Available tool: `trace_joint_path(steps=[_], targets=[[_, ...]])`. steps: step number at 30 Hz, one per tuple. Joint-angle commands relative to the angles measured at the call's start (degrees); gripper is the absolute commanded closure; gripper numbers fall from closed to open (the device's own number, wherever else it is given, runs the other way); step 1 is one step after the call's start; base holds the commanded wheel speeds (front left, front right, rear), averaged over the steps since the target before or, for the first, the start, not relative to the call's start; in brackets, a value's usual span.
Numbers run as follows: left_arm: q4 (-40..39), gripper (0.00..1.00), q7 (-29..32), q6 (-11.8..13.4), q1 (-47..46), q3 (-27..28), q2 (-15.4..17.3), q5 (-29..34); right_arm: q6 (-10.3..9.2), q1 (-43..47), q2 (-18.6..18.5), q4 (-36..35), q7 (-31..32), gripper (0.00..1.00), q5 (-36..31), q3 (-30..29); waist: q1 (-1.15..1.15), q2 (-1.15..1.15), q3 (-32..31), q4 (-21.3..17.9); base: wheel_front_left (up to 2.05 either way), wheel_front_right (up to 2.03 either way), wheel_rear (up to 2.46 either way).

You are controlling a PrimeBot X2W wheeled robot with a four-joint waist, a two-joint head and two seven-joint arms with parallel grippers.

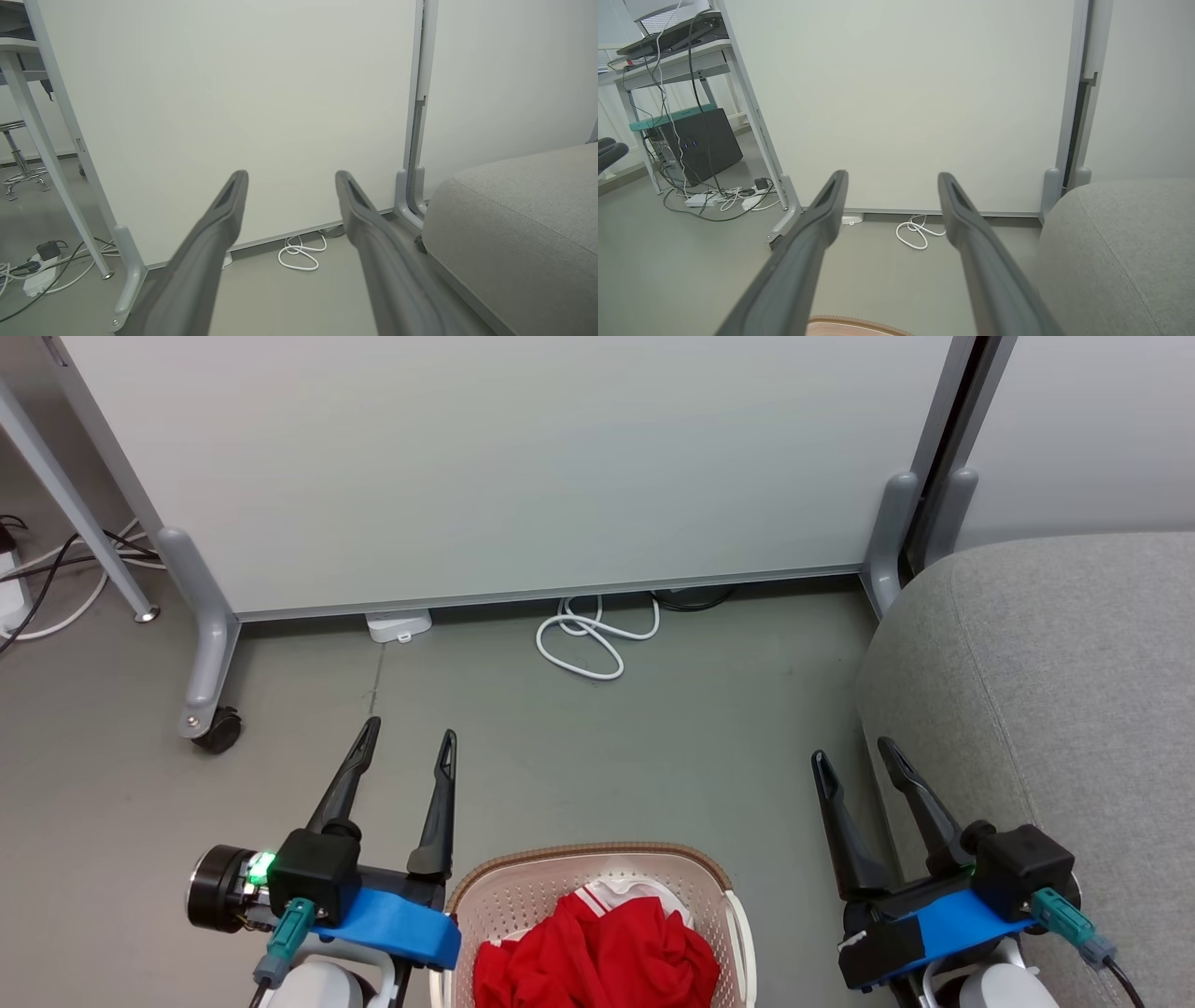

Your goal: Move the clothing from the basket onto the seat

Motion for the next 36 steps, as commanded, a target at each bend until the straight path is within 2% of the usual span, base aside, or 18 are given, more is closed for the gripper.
trace_joint_path(steps=[1, 17, 36], targets=[[0.3, 0.00, -0.4, -0.3, -0.5, -0.1, -0.1, 1.0, 0.14, -0.6, -0.3, 0.2, -0.5, 0.00, -0.4, 0.2, 0.00, 0.00, -0.1, 0.0, 0.00, 0.00, 0.00], [2.5, 0.00, -1.1, -3.0, -0.6, 1.6, -1.4, 1.4, 0.14, -0.8, -0.3, 2.2, -1.0, 0.00, 0.3, 0.1, 0.00, 0.00, -0.3, 0.2, 0.00, 0.00, 0.00], [3.1, 0.00, -1.1, -4.1, -0.4, 3.1, -2.3, 2.4, 0.14, -1.2, -0.3, 2.9, -1.0, 0.00, 0.9, 0.3, 0.00, 0.00, -0.4, -0.1, 0.00, 0.00, 0.00]])
